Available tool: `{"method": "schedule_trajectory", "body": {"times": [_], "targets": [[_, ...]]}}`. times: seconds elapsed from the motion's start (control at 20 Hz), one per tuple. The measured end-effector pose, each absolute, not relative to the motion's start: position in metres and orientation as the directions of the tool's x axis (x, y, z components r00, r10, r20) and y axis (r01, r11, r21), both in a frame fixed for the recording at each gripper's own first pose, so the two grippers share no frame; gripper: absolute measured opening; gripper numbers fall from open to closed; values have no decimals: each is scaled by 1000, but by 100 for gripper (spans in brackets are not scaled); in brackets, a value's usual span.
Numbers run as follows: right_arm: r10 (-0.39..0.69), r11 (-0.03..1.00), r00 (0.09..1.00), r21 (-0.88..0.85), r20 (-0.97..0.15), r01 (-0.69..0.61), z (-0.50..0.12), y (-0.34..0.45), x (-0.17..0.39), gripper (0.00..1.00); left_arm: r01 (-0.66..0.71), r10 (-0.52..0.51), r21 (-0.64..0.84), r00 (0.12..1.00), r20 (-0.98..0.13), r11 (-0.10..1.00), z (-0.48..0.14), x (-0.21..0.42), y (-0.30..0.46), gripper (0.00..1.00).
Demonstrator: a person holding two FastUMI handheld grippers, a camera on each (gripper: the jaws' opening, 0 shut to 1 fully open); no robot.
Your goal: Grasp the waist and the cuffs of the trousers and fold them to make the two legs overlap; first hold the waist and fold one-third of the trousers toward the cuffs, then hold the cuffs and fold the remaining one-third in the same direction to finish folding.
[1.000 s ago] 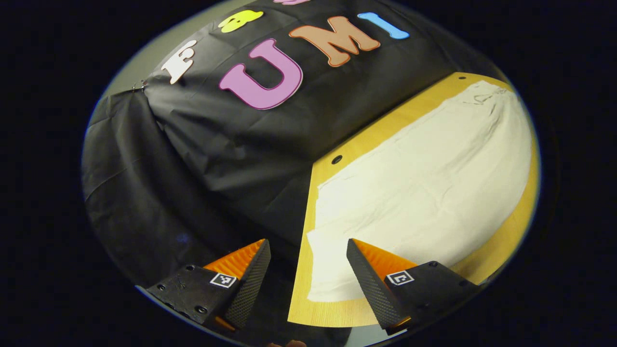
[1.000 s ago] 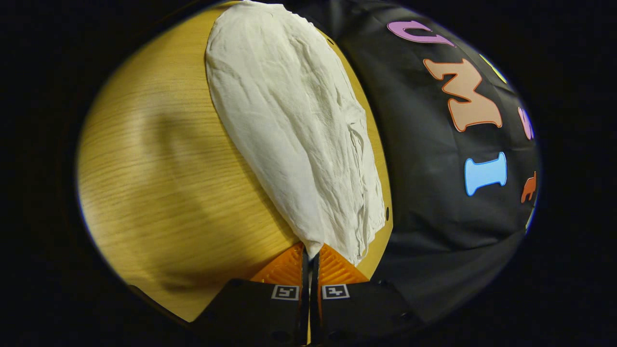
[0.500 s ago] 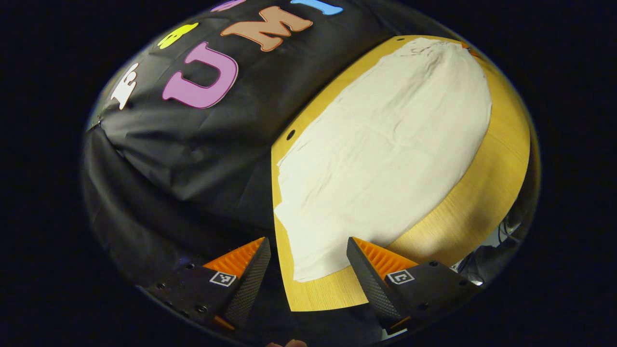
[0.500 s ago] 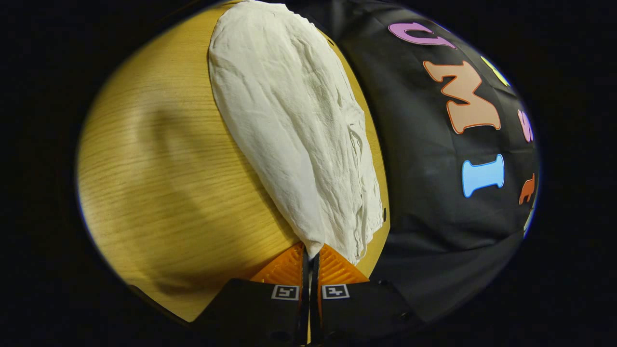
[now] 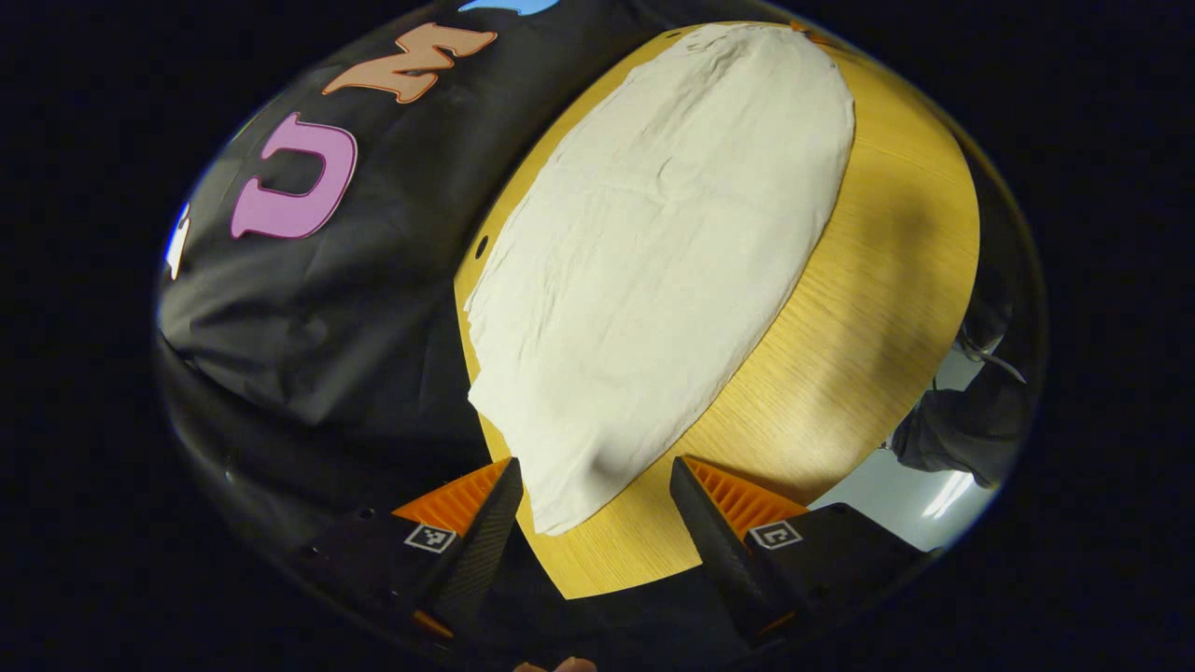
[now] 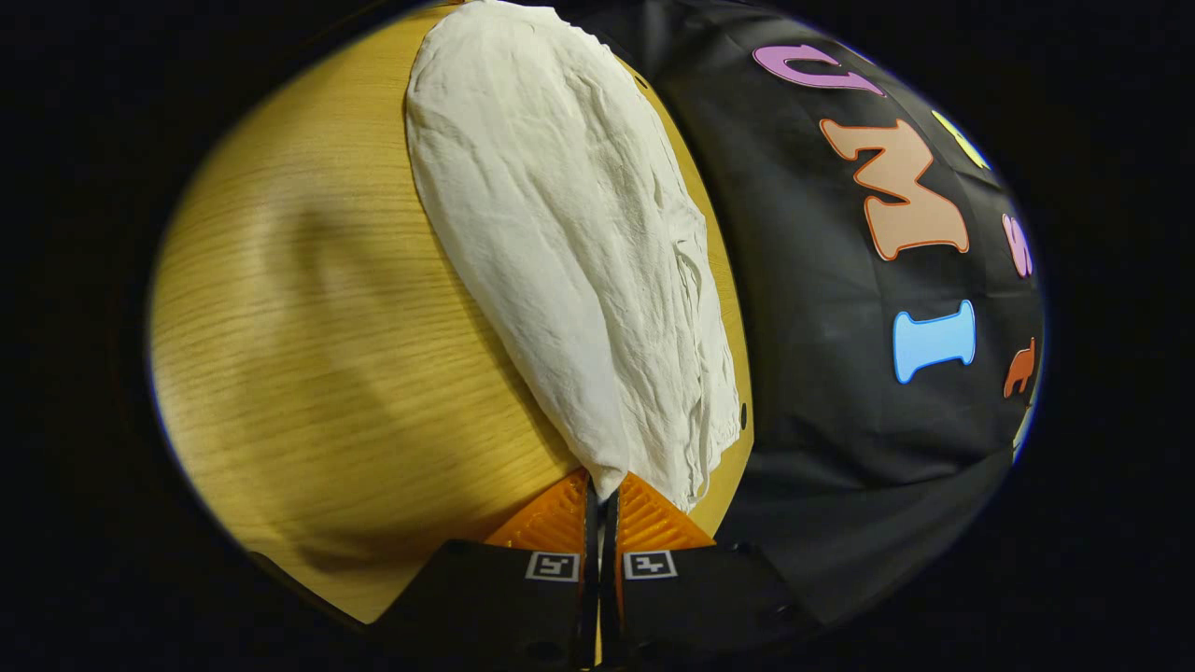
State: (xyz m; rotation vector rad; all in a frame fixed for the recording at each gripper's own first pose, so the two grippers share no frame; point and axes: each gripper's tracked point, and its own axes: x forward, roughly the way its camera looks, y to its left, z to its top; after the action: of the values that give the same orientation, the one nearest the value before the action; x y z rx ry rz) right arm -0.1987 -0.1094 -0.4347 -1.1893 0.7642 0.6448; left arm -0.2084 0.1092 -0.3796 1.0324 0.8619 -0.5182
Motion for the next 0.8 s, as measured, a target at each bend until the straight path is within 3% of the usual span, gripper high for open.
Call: {"method": "schedule_trajectory", "body": {"times": [0.55,0.65,0.8], "targets": [[31,263,614,-586,-789,-766,-434,-110,-197,3,790,-1,537,563,-827,296,-395,-181,103,87],[28,264,617,-589,-787,-763,-434,-110,-197,3,807,-7,525,547,-837,271,-399,-179,101,81],[29,264,615,-588,-788,-765,-435,-111,-197,3,819,-2,515,533,-846,255,-402,-182,99,60]]}}
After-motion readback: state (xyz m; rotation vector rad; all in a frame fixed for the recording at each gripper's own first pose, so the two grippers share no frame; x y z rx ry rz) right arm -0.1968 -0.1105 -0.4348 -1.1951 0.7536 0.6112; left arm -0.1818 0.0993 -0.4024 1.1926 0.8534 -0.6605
